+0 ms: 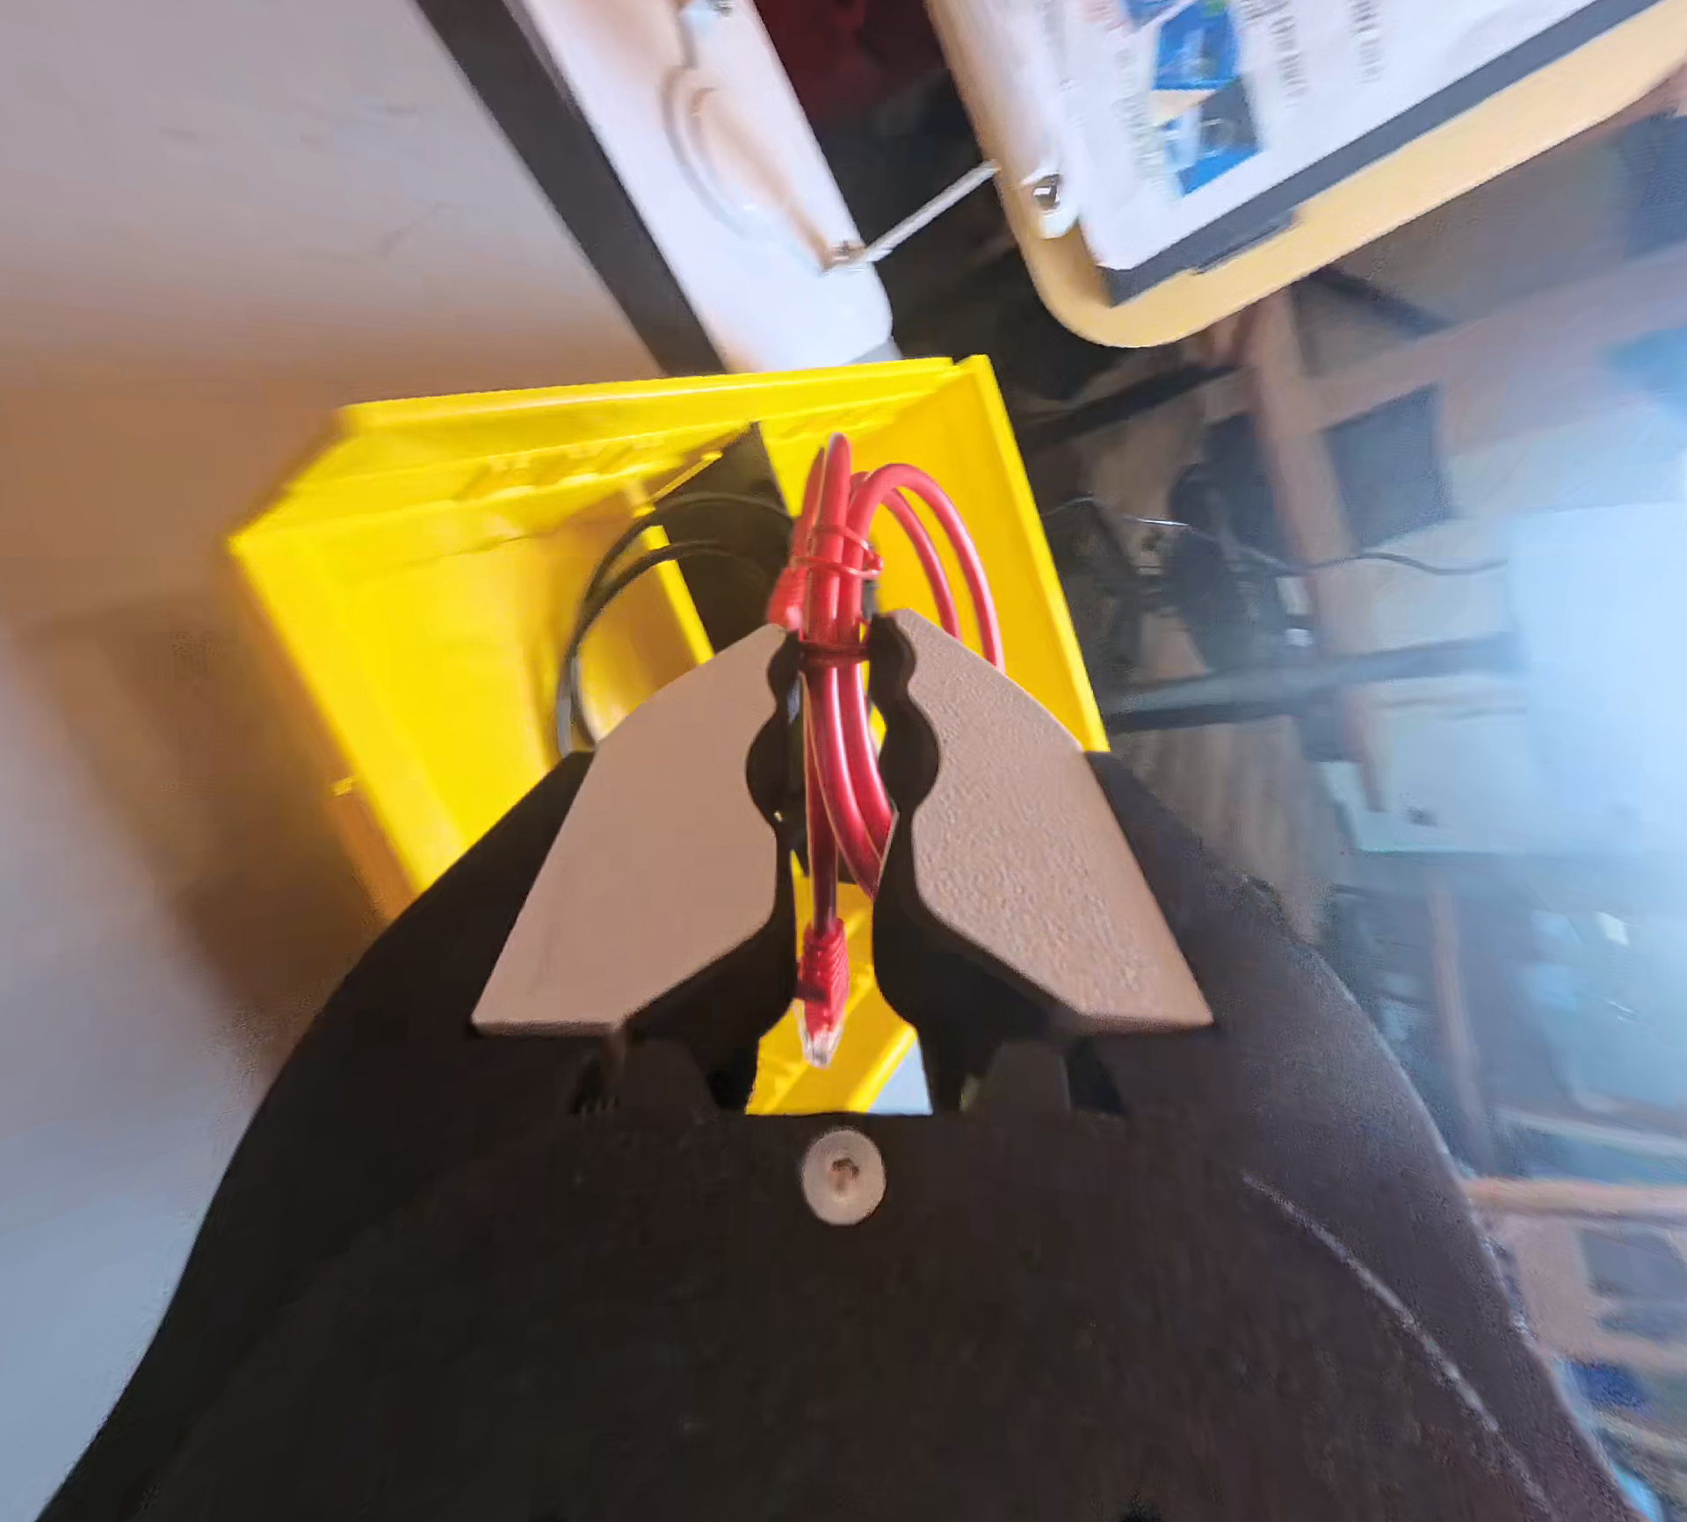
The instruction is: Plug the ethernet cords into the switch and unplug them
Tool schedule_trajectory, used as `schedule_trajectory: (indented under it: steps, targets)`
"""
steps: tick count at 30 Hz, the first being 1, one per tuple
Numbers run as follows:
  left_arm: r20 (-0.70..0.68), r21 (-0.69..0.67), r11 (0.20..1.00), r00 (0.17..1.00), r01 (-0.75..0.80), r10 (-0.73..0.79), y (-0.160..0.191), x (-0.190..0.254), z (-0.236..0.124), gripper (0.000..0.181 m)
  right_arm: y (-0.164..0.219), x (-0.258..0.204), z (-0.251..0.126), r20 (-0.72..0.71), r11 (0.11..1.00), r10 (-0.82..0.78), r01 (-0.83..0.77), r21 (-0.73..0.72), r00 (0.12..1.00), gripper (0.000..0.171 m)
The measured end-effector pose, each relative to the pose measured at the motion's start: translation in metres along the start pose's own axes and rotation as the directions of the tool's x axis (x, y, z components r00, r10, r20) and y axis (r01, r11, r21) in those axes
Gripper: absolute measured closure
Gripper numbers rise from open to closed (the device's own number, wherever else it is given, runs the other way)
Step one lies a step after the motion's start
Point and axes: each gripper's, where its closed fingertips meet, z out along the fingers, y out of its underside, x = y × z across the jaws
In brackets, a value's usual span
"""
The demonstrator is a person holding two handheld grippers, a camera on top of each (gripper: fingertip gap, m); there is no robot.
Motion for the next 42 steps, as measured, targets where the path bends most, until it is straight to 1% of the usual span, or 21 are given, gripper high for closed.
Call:
schedule_trajectory:
  steps: [4,6,11,13,14,16,18,19,21,25,28,30,32,34,36,38,40,41,42]
  targets:
    - [0.001,-0.006,1.0,1.0,-0.006,0.006,0.0,0.001,0.0,0.152,-0.008,0.024,0.005,-0.247,0.995,-0.06,0.077,0.059,0.967,0.156]
    - [0.003,-0.003,1.0,1.0,-0.008,0.008,0.0,0.001,-0.001,0.152,-0.01,0.028,0.007,-0.329,0.99,-0.078,0.112,0.085,0.941,0.156]
    - [0.01,0.01,1.0,1.0,-0.004,0.004,-0.001,-0.001,-0.006,0.152,-0.024,0.042,-0.011,-0.434,0.973,-0.031,0.126,0.192,0.9,0.156]
    - [0.007,0.014,1.0,1.0,0.0,0.0,-0.001,-0.002,-0.006,0.152,-0.026,0.043,-0.014,-0.435,0.967,-0.041,0.146,0.211,0.9,0.157]
    - [0.007,0.012,1.0,1.0,0.001,-0.001,-0.001,-0.002,-0.005,0.152,-0.02,0.039,-0.008,-0.404,0.975,-0.056,0.137,0.177,0.913,0.157]
    - [0.005,0.005,1.0,1.0,-0.001,0.001,0.0,-0.001,-0.003,0.152,-0.002,0.022,0.011,-0.283,0.99,-0.092,0.117,0.073,0.955,0.156]
    - [0.0,0.0,1.0,1.0,-0.004,0.004,0.0,0.0,-0.002,0.152,0.016,-0.006,0.031,-0.119,0.994,-0.107,0.107,-0.013,0.987,0.156]
    - [-0.001,-0.003,1.0,1.0,-0.006,0.006,0.001,0.001,-0.001,0.152,0.026,-0.023,0.038,-0.008,0.995,-0.081,0.081,-0.06,0.997,0.156]
    - [-0.002,-0.008,1.0,1.0,-0.008,0.008,0.002,0.001,0.0,0.152,0.033,-0.047,0.043,0.145,0.995,-0.013,0.027,-0.098,0.989,0.151]
    - [-0.003,-0.006,1.0,1.0,0.003,-0.003,0.003,-0.002,0.001,0.152,0.023,-0.063,0.031,0.33,0.993,0.121,-0.112,-0.045,0.936,0.141]
    - [-0.005,-0.009,1.0,1.0,0.006,-0.006,0.004,-0.002,0.003,0.152,0.008,-0.058,0.018,0.394,0.974,0.194,-0.224,0.031,0.899,0.138]
    - [-0.005,-0.007,1.0,1.0,0.002,-0.003,0.003,-0.001,0.004,0.152,-0.013,-0.055,0.002,0.45,0.946,0.218,-0.3,0.12,0.866,0.138]
    - [-0.02,-0.012,1.0,1.0,0.013,-0.014,0.003,0.001,0.005,0.152,-0.046,-0.061,-0.026,0.569,0.892,0.189,-0.383,0.242,0.8,0.137]
    - [-0.027,-0.02,1.0,0.999,0.02,-0.021,0.003,0.003,0.007,0.152,-0.078,-0.073,-0.061,0.684,0.828,0.101,-0.442,0.344,0.723,0.135]
    - [-0.046,-0.04,0.999,0.999,0.021,-0.023,0.005,0.007,0.01,0.152,-0.101,-0.089,-0.09,0.756,0.787,0.001,-0.467,0.403,0.655,0.133]
    - [-0.057,-0.053,0.999,0.998,0.007,-0.01,0.005,0.013,0.014,0.152,-0.112,-0.113,-0.103,0.805,0.798,-0.068,-0.452,0.399,0.589,0.13]
    - [-0.07,-0.061,0.998,0.998,-0.01,0.005,0.003,0.019,0.017,0.152,-0.111,-0.139,-0.104,0.836,0.842,-0.113,-0.394,0.367,0.537,0.13]
    - [-0.068,-0.068,0.998,0.998,-0.018,0.013,0.003,0.02,0.017,0.152,-0.11,-0.149,-0.101,0.841,0.861,-0.126,-0.364,0.357,0.527,0.131]
    - [-0.048,-0.102,0.994,0.999,-0.027,0.022,0.008,0.018,0.018,0.152,-0.109,-0.156,-0.103,0.857,0.866,-0.139,-0.359,0.349,0.496,0.14]
